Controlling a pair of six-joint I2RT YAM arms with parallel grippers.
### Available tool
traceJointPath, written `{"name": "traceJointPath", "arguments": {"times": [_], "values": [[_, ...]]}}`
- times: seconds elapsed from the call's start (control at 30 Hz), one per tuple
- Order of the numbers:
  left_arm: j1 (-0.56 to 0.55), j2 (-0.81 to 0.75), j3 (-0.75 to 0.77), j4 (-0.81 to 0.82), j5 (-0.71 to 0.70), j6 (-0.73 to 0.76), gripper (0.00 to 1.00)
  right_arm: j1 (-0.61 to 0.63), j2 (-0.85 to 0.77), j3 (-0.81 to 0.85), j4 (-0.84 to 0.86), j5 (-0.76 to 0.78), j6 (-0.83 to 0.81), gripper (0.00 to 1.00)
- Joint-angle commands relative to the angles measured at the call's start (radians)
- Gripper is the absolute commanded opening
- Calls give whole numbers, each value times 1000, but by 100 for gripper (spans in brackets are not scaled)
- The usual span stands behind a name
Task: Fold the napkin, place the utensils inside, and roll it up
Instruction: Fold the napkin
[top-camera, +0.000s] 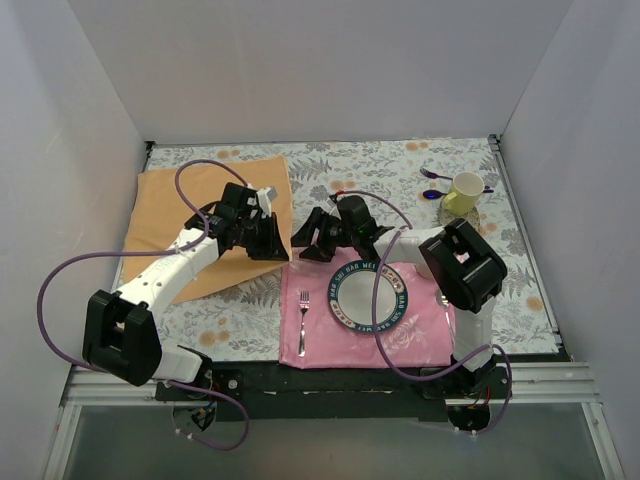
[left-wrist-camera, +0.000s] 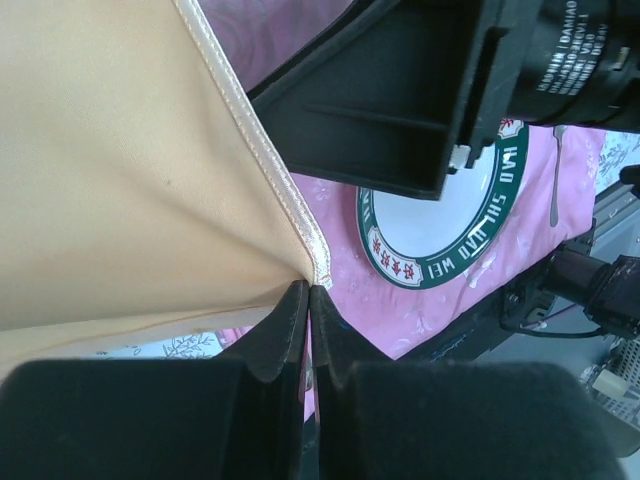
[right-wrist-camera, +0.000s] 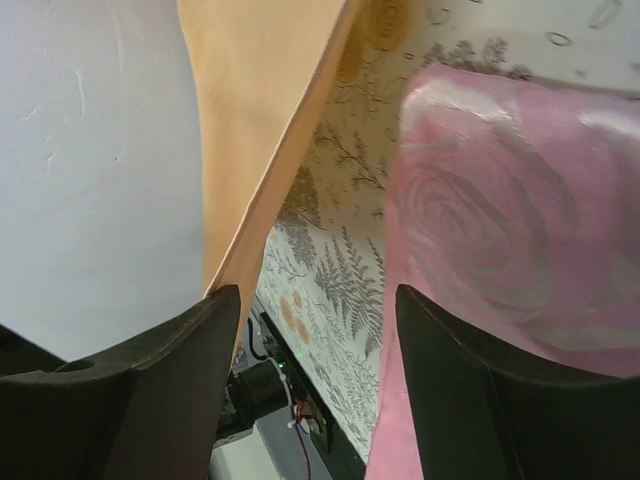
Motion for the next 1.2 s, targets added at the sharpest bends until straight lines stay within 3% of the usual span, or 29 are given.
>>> {"name": "traceJointPath", "arguments": {"times": [0.0,0.33,0.47,0.67,0.97,1.07,1.17], "values": [[-20,4,-11,24,34,19,0,-16,-50,-47,44,29,2,71],[-41,50,-21,33,37,28,0,-66,-134,-106,-58,68,-241,69],[-41,62,-42,49,41,26,0,-68,-128,-44,-114,23,-350,69],[-44,70,-47,64,48,22,0,-57,-66,12,-47,-89,-346,69],[-46,56,-58,67,46,17,0,-6,25,55,30,-127,-248,68],[-44,50,-61,67,41,20,0,0,39,67,40,-132,-215,63],[-44,50,-70,70,14,25,0,0,42,61,65,-147,-173,47]]}}
